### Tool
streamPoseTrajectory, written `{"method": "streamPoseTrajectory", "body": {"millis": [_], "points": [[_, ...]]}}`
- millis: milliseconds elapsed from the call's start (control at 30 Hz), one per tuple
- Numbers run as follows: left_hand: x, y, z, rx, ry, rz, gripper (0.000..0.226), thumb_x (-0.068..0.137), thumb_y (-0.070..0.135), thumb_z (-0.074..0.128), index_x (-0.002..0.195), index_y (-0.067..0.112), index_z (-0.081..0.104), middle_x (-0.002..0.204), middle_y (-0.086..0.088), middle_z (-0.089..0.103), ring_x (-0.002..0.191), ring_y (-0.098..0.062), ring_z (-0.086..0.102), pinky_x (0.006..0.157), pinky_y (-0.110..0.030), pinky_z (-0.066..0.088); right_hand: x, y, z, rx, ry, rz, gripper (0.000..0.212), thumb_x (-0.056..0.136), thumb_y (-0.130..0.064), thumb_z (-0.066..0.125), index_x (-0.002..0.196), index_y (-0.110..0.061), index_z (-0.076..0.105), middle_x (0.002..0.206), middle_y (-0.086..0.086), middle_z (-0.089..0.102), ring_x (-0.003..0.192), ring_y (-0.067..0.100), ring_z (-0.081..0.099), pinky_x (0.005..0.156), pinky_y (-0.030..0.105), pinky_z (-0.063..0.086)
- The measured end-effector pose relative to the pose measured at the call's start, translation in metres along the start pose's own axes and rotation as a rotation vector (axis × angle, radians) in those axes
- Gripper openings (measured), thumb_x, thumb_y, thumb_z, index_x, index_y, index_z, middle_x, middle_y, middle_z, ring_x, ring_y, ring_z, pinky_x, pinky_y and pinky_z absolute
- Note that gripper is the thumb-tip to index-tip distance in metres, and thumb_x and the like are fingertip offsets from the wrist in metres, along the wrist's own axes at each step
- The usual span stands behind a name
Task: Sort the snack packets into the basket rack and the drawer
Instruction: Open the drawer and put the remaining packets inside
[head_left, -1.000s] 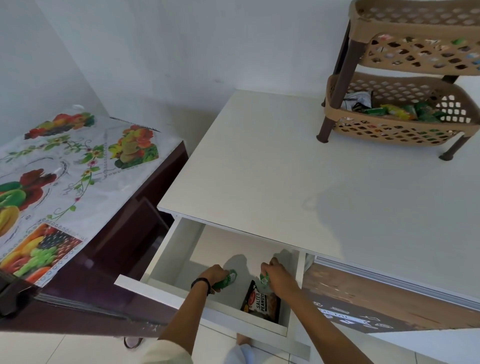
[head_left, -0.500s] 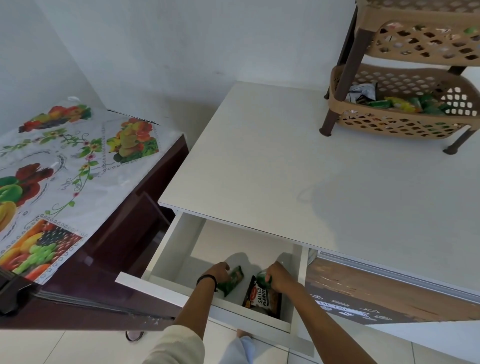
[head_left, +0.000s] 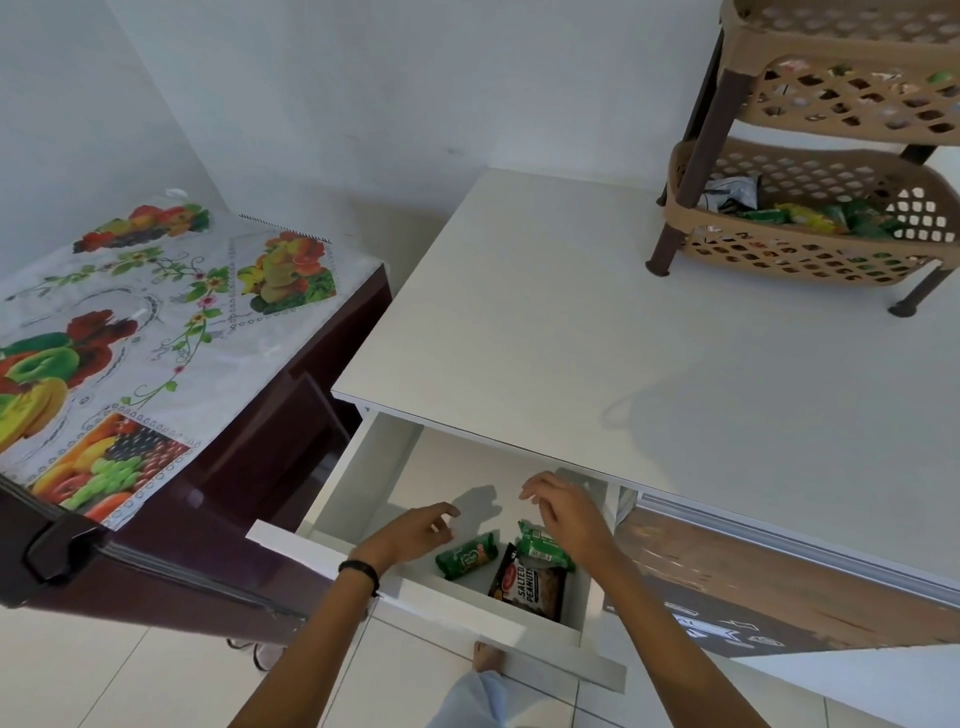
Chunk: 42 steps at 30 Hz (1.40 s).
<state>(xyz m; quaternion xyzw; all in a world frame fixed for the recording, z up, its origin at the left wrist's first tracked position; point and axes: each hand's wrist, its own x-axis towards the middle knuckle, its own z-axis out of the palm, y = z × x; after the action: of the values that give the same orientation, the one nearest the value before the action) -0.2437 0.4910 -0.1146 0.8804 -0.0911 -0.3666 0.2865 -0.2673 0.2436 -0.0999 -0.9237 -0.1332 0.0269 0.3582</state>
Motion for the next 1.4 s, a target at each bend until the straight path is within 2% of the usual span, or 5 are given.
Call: {"method": "streamPoseTrajectory", "body": {"millis": [233,500,800,967,1400], "points": [[-0.041,-0.007,0.016,0.058,0.247,0.121,0.037,0.094,0.046,0.046,0.126,0.029,0.051,0.117,0.008,0.058,0.096,-0.006,0.058,0.082,-0.021,0.049,0.010,-0.019,-0.032,-0.104,0.383,-0.110,0.038,0.083,0.010,0.051,0.114,-0.009,0.063,0.121,0.006,0.058,0.114,0.014,0.051,0.099,0.025,0.043],[-0.044,-0.001,0.039,0.227,0.639,0.364,0.039,0.095,0.046,0.036,0.123,0.027,0.055,0.128,0.011,0.053,0.110,-0.003,0.053,0.089,-0.014,0.041,0.006,0.004,-0.029,-0.300,0.074,0.117,0.055,0.099,-0.033,0.038,0.148,-0.015,0.021,0.158,0.007,0.012,0.147,0.020,0.006,0.119,0.031,0.003],[-0.023,0.008,0.028,0.304,0.771,0.472,0.039,0.095,0.040,0.039,0.128,0.025,0.050,0.141,0.005,0.045,0.128,-0.009,0.041,0.105,-0.031,0.042,0.004,0.012,-0.036,-0.258,-0.026,0.089,0.076,0.090,-0.060,0.032,0.150,-0.018,0.012,0.159,0.001,-0.001,0.146,0.013,-0.005,0.117,0.028,-0.002],[-0.004,0.019,0.016,0.380,0.813,0.454,0.049,0.094,0.036,0.041,0.140,0.019,0.040,0.154,-0.003,0.028,0.145,-0.022,0.017,0.121,-0.035,0.012,0.003,0.013,-0.044,-0.240,-0.124,0.082,0.114,0.064,-0.088,0.025,0.150,-0.017,0.000,0.152,-0.007,-0.019,0.140,0.007,-0.018,0.115,0.026,-0.009],[0.045,0.055,-0.015,0.364,0.769,0.385,0.050,0.098,0.039,0.025,0.145,0.023,0.031,0.155,0.003,0.025,0.146,-0.017,0.017,0.121,-0.034,0.004,0.001,0.020,-0.043,-0.475,-0.191,-0.003,0.112,0.073,-0.070,0.051,0.149,-0.016,-0.011,0.153,0.001,-0.027,0.143,0.019,-0.024,0.118,0.030,-0.011]]}}
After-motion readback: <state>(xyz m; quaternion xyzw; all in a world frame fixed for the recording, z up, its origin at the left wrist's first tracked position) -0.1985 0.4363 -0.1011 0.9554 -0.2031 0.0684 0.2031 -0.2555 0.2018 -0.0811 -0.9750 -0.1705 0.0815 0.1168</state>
